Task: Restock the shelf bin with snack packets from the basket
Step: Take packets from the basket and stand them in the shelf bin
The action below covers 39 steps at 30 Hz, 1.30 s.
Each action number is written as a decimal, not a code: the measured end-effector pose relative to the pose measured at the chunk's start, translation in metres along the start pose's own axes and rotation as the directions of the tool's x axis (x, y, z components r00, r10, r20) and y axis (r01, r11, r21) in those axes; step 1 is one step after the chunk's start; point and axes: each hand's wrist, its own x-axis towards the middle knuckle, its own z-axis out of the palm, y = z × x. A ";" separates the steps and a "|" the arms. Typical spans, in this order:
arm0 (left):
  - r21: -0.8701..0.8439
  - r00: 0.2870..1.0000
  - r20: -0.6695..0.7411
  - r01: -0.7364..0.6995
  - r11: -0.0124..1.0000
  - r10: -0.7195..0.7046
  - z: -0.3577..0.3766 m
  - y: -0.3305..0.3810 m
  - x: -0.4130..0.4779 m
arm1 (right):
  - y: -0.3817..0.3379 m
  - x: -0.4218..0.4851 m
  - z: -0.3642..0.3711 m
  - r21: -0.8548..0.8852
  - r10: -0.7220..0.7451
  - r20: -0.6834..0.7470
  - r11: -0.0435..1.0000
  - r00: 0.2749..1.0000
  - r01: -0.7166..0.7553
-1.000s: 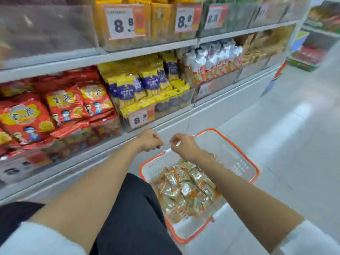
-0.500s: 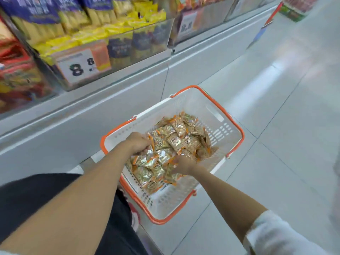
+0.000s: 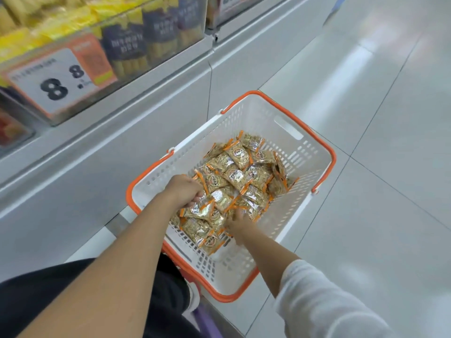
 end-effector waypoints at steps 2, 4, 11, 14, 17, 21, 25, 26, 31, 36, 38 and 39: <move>0.002 1.000 -0.002 0.002 1.000 -0.002 0.000 0.001 -0.001 | 0.000 -0.002 -0.007 0.137 0.014 -0.084 0.991 0.996 -0.003; -0.002 1.000 -0.020 -0.004 1.000 0.004 -0.001 0.005 -0.003 | 0.000 -0.006 -0.021 0.376 0.016 -0.191 0.925 0.981 0.058; 0.024 0.994 -0.077 -0.075 0.997 0.077 -0.002 0.022 -0.023 | 0.024 -0.073 -0.129 0.952 -0.041 -0.264 0.149 0.964 0.267; -0.056 0.991 -0.062 -0.121 0.991 0.117 -0.004 0.031 -0.044 | 0.024 -0.107 -0.176 0.949 -0.176 -0.315 -0.028 0.933 0.315; -0.200 0.983 -0.044 -0.184 0.962 0.179 -0.012 0.043 -0.063 | 0.013 -0.138 -0.212 0.920 -0.250 -0.386 -0.031 0.888 0.391; -0.375 0.949 -0.078 -0.313 0.873 0.306 -0.040 0.071 -0.099 | 0.002 -0.178 -0.254 0.859 -0.232 -0.494 0.017 0.838 0.511; -0.442 0.921 -0.093 -0.378 0.814 0.377 -0.077 0.089 -0.138 | -0.013 -0.215 -0.291 0.813 -0.250 -0.548 0.067 0.798 0.579; -0.415 0.912 -0.111 -0.405 0.815 0.396 -0.086 0.092 -0.147 | -0.018 -0.223 -0.300 0.802 -0.231 -0.570 0.050 0.788 0.595; -0.375 0.858 -0.173 -0.511 0.773 0.483 -0.115 0.101 -0.183 | -0.040 -0.256 -0.337 0.701 -0.137 -0.696 0.080 0.705 0.708; -0.331 0.815 -0.261 -0.579 0.745 0.517 -0.142 0.112 -0.217 | -0.058 -0.290 -0.365 0.565 -0.125 -0.765 0.343 0.632 0.751; -0.364 0.807 -0.289 -0.590 0.720 0.515 -0.155 0.117 -0.231 | -0.069 -0.311 -0.373 0.503 -0.144 -0.793 0.393 0.592 0.770; -0.354 0.801 -0.307 -0.597 0.720 0.514 -0.160 0.119 -0.237 | -0.073 -0.317 -0.378 0.481 -0.147 -0.810 0.390 0.568 0.786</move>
